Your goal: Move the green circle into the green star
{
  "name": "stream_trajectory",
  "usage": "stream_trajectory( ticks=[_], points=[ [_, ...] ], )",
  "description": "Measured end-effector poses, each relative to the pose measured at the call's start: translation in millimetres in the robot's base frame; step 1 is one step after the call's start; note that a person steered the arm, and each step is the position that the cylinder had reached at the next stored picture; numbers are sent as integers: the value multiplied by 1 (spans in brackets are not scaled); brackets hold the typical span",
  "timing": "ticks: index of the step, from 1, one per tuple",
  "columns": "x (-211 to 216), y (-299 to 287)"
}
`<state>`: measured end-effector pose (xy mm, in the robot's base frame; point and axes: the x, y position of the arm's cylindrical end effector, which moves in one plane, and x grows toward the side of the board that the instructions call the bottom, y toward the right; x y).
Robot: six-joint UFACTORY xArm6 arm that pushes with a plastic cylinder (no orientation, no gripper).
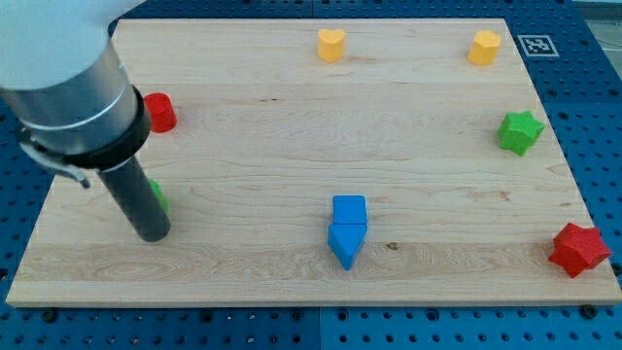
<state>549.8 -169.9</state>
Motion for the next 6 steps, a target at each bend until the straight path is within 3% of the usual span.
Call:
stream_trajectory(
  ticks=[2,3,5,6],
  points=[
    [29,-82],
    [-14,-85],
    [-28,7],
    [-23,4]
  ],
)
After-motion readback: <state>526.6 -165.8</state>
